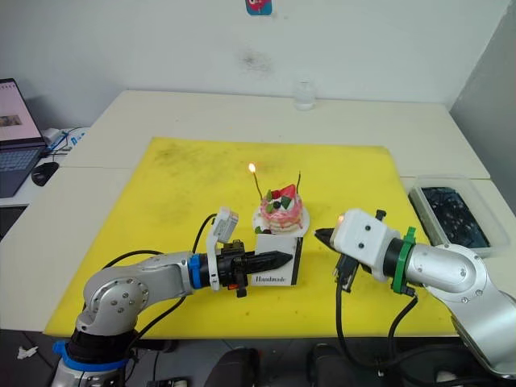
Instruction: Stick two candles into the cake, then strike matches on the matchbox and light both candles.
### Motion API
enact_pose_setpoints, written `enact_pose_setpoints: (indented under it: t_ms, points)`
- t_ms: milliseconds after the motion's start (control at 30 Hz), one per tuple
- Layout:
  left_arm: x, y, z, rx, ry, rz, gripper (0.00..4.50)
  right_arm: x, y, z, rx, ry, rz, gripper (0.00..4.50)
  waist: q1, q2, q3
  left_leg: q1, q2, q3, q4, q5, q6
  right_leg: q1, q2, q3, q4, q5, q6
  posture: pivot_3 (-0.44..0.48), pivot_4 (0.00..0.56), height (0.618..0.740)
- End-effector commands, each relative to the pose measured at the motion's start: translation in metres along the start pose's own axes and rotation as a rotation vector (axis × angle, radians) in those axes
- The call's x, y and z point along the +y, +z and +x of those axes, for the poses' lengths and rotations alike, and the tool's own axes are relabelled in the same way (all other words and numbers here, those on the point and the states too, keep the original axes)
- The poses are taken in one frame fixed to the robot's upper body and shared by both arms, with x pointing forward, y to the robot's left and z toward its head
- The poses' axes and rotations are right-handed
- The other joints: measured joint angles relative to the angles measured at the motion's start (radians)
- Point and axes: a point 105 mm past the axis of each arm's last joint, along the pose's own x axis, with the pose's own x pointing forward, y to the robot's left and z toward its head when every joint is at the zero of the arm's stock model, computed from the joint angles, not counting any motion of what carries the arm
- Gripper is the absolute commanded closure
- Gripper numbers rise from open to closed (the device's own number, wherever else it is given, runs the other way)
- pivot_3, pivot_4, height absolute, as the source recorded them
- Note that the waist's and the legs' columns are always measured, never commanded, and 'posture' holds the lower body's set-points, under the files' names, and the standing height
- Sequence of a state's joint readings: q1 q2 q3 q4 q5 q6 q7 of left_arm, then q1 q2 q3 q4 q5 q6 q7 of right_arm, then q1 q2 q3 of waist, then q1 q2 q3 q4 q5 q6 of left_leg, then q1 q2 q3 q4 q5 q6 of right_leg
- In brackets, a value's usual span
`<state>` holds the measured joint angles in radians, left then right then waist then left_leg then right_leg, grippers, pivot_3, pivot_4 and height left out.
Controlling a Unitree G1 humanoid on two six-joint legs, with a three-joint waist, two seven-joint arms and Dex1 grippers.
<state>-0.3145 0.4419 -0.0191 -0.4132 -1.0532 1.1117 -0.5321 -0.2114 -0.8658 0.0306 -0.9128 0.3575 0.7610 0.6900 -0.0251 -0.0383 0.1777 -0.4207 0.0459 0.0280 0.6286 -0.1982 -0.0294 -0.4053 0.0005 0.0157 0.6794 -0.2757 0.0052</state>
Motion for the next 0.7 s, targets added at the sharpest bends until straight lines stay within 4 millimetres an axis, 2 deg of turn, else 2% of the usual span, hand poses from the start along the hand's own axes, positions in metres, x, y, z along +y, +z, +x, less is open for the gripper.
enact_pose_setpoints:
  t_ms: [33, 267, 700]
  points:
    - [-0.004, 0.013, 0.002, -0.037, -0.011, -0.010, 4.50, 0.015, 0.011, 0.003, -0.039, 0.067, -0.075, 4.45, -0.001, 0.000, 0.000, 0.000, 0.000, 0.000, 0.000, 0.000, 0.000, 0.000, 0.000, 0.000, 0.000, 0.000, 0.000, 0.000, 0.150, 0.740]
    - [-0.005, 0.022, 0.004, -0.040, -0.009, -0.027, 4.50, 0.022, 0.003, 0.013, -0.005, 0.102, -0.129, 4.45, -0.001, 0.000, 0.000, 0.000, 0.000, 0.000, 0.000, 0.000, 0.000, 0.000, 0.000, 0.000, 0.000, 0.000, 0.000, 0.000, 0.150, 0.740]
    - [-0.007, 0.022, 0.003, -0.038, -0.003, -0.026, 4.50, 0.012, -0.008, 0.019, 0.035, 0.050, -0.134, 4.45, 0.000, 0.000, 0.000, 0.000, 0.000, 0.000, 0.000, 0.000, 0.000, 0.000, 0.000, 0.000, 0.001, 0.000, 0.000, 0.000, 0.150, 0.740]
